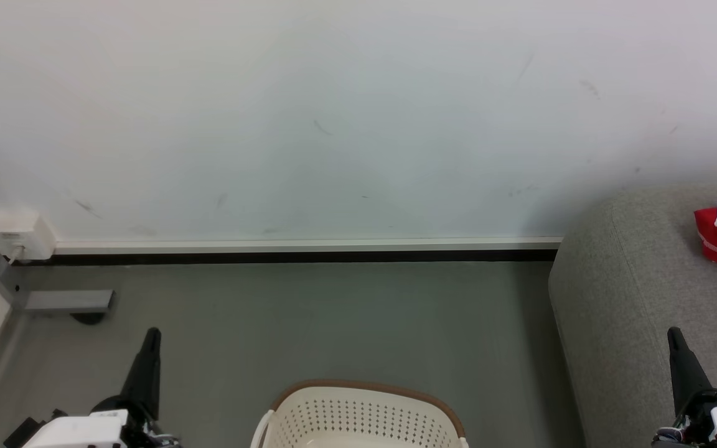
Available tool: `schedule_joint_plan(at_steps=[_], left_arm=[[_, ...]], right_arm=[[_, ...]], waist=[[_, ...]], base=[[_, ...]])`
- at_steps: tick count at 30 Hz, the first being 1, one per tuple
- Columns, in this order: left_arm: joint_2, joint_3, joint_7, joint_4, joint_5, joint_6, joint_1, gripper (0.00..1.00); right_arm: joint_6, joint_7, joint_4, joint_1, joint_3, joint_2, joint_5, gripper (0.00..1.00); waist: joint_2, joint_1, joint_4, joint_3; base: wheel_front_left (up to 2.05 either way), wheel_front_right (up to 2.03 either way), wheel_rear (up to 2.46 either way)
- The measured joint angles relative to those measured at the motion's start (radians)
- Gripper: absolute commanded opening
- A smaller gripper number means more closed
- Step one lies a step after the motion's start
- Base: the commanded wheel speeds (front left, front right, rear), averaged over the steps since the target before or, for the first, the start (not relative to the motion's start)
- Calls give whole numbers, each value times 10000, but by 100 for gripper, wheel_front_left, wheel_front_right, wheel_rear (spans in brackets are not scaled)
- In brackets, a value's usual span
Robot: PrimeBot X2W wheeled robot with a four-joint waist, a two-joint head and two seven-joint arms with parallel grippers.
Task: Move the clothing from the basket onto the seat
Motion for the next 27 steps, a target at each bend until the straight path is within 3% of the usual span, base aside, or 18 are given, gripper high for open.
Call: schedule_joint_plan(at_steps=[27], left_arm=[[-2,-2,0,4,0,0,-1,0]], right_arm=[[0,0,0,-3,0,0,0,0]], waist=[[0,0,0,0]], base=[[0,0,0]])
